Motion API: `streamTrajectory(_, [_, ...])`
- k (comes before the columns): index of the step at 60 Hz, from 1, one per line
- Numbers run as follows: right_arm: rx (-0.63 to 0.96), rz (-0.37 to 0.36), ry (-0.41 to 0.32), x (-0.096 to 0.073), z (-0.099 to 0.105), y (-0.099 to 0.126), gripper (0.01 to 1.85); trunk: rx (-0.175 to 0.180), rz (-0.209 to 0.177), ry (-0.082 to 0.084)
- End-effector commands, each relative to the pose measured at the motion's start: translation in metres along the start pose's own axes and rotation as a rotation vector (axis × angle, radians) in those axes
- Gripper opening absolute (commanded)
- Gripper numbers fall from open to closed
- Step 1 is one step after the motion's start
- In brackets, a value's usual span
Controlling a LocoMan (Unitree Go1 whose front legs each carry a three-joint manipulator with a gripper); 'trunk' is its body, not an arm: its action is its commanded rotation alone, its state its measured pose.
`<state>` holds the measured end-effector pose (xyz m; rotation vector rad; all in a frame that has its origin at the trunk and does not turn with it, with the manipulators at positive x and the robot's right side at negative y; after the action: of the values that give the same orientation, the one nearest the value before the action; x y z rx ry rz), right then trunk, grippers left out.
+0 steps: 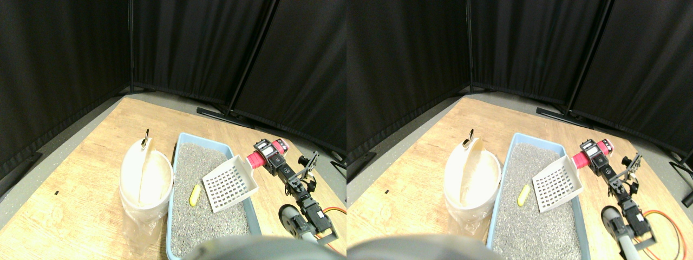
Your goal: Scoop (unimanual)
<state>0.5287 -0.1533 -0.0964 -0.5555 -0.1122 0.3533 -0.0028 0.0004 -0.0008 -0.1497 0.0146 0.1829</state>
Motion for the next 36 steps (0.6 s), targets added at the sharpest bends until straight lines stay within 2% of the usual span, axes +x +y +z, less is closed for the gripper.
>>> streamTrajectory(1, [-0.007, -0.008, -0.048, 0.004, 0.011, 0.000, 0.05, -0.003, 0.021, 0.017])
streamTrajectory(11, [-0.073, 0.025, -0.012, 0.008, 0.016, 0.005, 0.05, -0.006, 0.021, 0.017])
streamTrajectory(36, [-0.154, 0.052, -0.064, 0.020, 0.018, 0.011, 0.05, -0.011, 0.023, 0.029])
